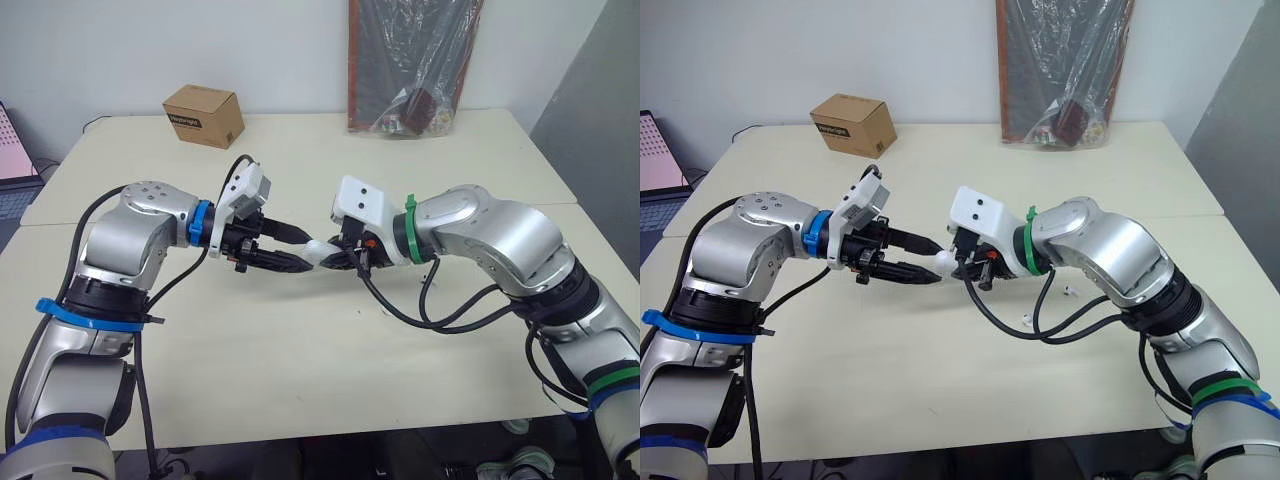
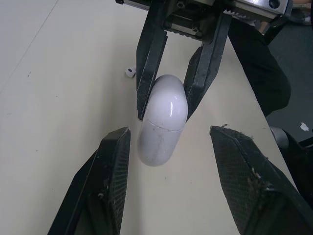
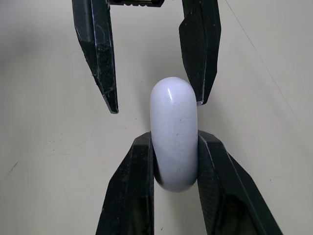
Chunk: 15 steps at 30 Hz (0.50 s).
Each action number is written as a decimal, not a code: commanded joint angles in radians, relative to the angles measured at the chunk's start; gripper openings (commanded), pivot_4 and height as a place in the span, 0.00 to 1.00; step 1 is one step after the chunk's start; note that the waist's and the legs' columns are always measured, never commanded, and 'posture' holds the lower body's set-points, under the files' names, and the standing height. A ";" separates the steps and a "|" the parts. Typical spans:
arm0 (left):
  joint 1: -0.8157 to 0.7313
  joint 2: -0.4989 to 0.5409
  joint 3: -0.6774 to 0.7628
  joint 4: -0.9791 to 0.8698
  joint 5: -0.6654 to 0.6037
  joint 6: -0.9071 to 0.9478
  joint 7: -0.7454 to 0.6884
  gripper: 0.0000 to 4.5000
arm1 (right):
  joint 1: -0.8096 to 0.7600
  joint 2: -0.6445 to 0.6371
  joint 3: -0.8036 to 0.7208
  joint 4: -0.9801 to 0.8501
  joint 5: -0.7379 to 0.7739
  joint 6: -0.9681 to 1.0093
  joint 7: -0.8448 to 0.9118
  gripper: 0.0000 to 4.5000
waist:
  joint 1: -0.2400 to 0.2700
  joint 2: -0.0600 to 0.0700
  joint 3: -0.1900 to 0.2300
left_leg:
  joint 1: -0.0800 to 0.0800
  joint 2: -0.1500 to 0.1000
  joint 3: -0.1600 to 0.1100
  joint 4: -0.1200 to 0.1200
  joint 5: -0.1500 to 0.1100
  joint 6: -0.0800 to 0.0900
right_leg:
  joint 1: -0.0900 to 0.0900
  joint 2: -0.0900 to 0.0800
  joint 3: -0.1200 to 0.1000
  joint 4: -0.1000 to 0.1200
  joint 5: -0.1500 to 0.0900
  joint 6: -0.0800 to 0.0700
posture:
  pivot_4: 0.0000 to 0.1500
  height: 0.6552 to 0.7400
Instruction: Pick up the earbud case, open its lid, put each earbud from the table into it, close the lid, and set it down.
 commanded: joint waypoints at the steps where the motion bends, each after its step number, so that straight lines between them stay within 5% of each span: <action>1: -0.006 0.003 0.003 -0.016 0.014 -0.027 0.000 0.59 | -0.029 0.005 -0.044 -0.014 -0.015 -0.007 0.018 0.17 | 0.000 0.000 0.000 | 0.000 0.000 0.000 0.000 0.000 0.000 | 0.000 0.000 0.000 0.000 0.000 0.000 | 1.00 1.00; 5: -0.009 -0.008 0.006 -0.006 0.023 -0.043 0.003 0.59 | -0.033 0.011 -0.055 -0.020 -0.011 0.006 0.032 0.17 | 0.000 0.000 0.000 | 0.000 0.000 0.000 0.001 0.000 0.000 | 0.000 0.000 0.000 0.000 0.000 0.000 | 1.00 1.00; 8: -0.011 -0.016 0.006 -0.001 0.029 -0.053 0.004 0.48 | -0.034 0.014 -0.059 -0.025 -0.011 0.013 0.040 0.17 | 0.000 0.000 0.000 | 0.000 0.000 0.000 0.001 0.000 0.000 | 0.000 0.000 0.000 0.001 0.000 0.000 | 1.00 1.00; 15: -0.014 -0.022 0.010 -0.001 0.034 -0.060 0.001 0.40 | -0.031 0.017 -0.058 -0.032 -0.017 0.022 0.050 0.17 | 0.000 0.000 0.000 | 0.000 0.000 0.000 0.001 0.000 0.000 | 0.000 0.000 0.000 0.001 0.000 0.000 | 1.00 1.00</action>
